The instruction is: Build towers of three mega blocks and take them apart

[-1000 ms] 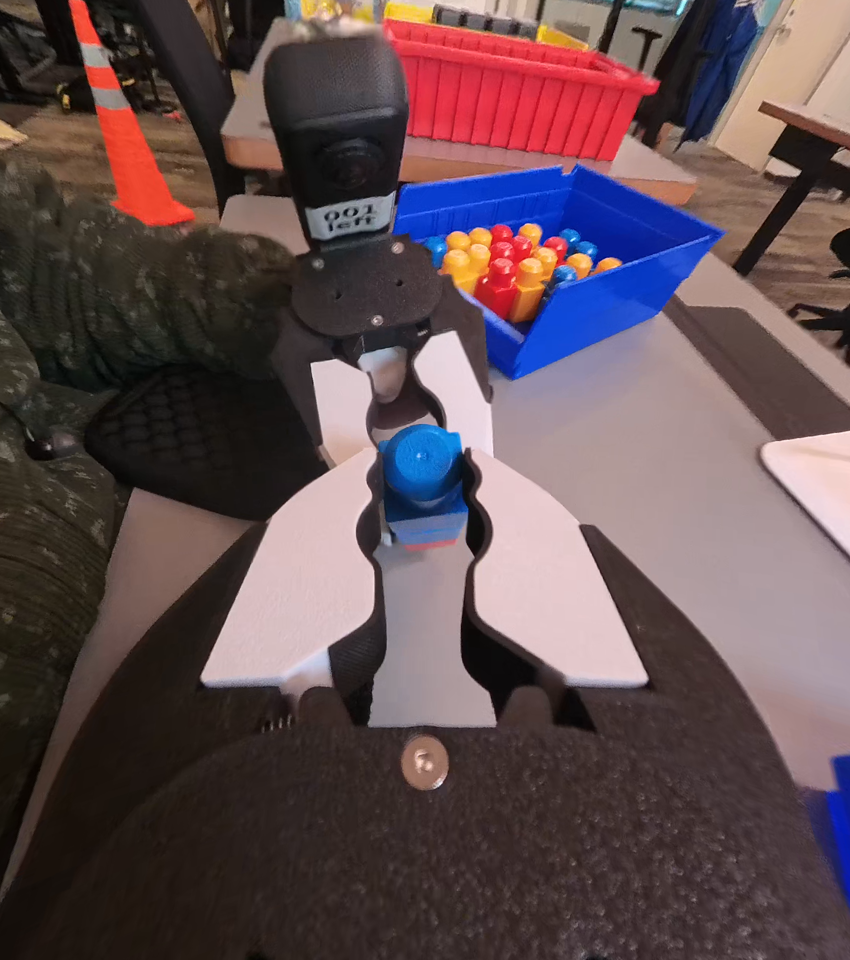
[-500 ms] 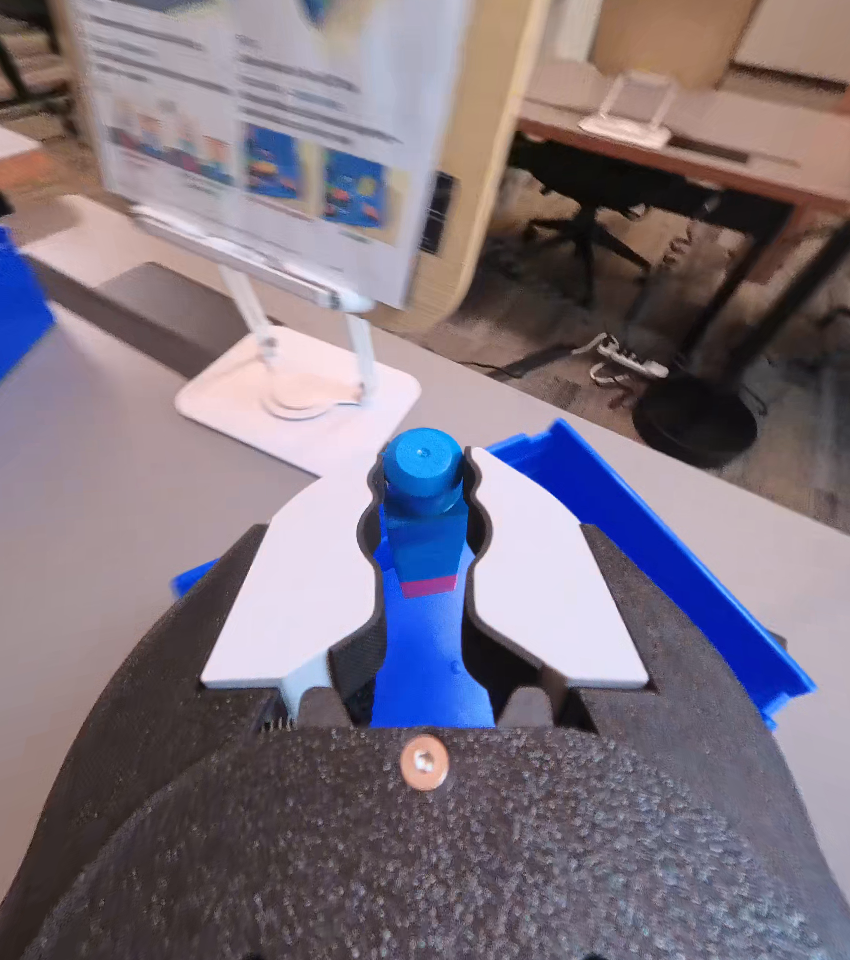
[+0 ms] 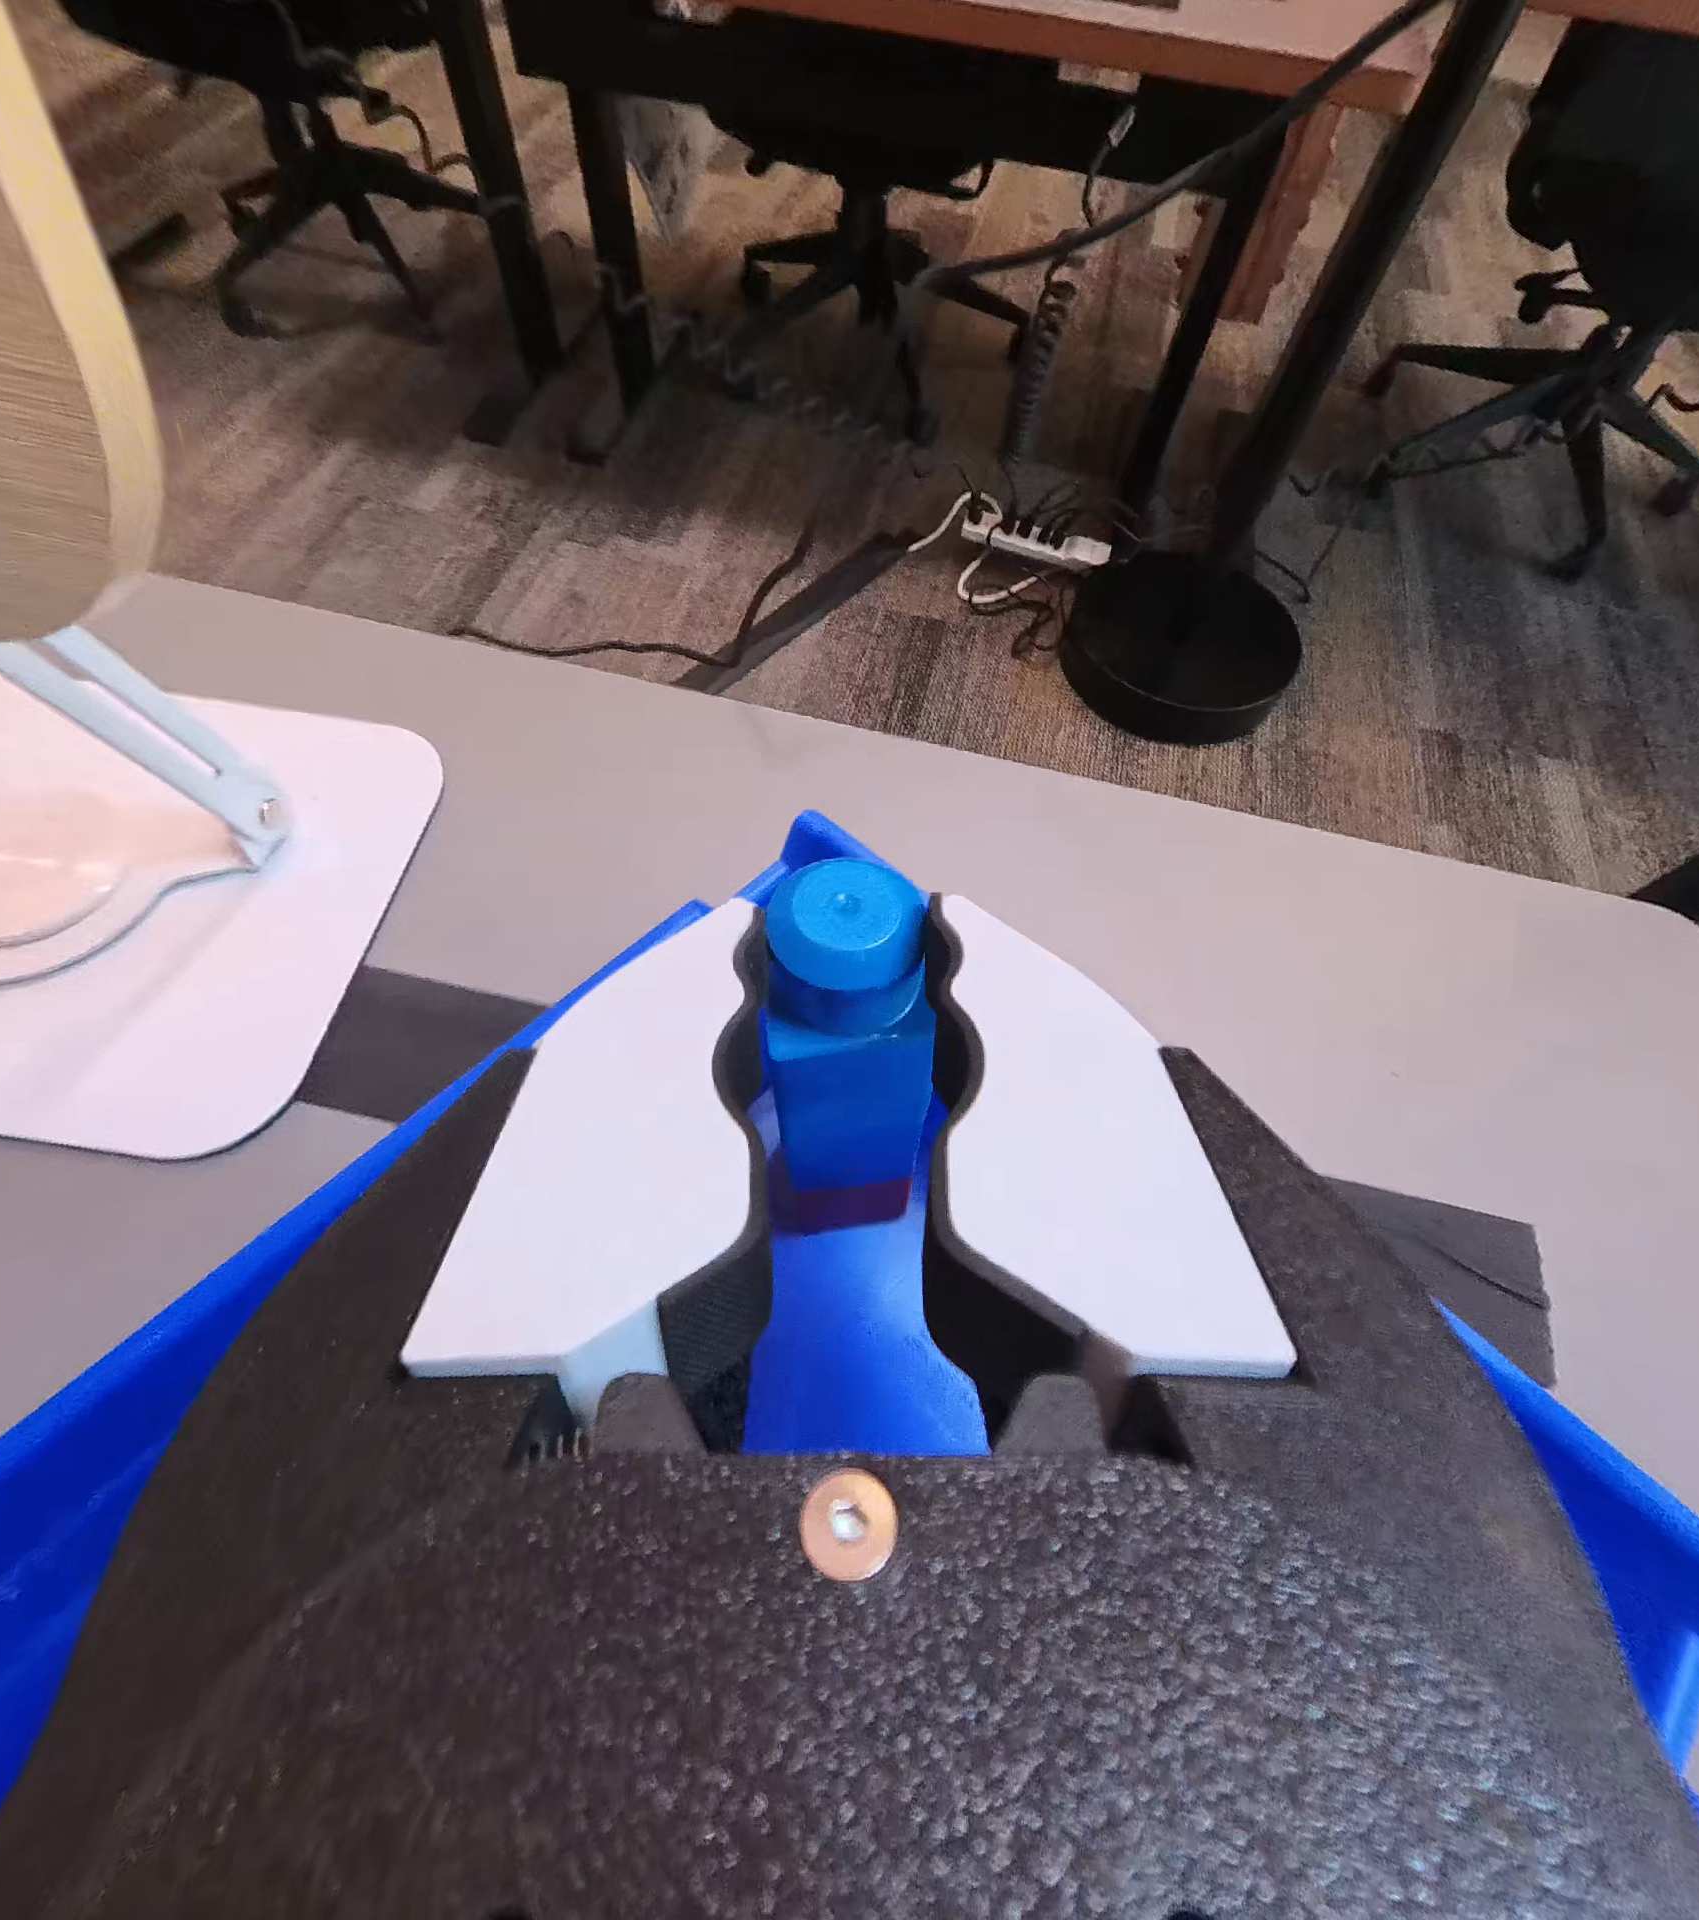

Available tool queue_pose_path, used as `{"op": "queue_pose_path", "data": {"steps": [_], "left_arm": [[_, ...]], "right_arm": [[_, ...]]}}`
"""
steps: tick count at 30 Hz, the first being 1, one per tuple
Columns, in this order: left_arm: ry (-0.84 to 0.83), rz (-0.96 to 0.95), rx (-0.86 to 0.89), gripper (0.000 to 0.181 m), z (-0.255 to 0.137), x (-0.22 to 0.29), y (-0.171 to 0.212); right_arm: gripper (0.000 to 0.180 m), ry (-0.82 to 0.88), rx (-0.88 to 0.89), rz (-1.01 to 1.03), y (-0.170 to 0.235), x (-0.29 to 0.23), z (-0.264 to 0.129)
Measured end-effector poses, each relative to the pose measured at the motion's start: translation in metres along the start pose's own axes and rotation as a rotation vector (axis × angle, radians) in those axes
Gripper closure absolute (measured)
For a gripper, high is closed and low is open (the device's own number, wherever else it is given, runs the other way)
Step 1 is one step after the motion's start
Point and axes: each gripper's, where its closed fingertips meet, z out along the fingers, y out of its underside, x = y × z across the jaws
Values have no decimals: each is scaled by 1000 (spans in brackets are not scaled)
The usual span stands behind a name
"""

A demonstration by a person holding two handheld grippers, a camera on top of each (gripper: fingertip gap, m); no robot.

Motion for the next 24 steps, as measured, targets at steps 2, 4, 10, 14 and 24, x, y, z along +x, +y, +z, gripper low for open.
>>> {"op": "queue_pose_path", "data": {"steps": [2,4,10,14,24], "left_arm": [[5,-2,-3,168,1,1,1],[5,-2,-3,168,1,1,1],[-11,-5,4,168,-1,-1,-1],[-34,-16,16,169,-4,-6,-4],[-461,15,76,181,-80,-81,-46]], "right_arm": [[151,0,21,27,-2,0,4],[151,4,22,46,-2,0,5],[136,-14,76,88,-14,1,-13],[134,-87,271,64,-55,-28,-66],[159,-574,337,-88,18,-224,-238]]}}
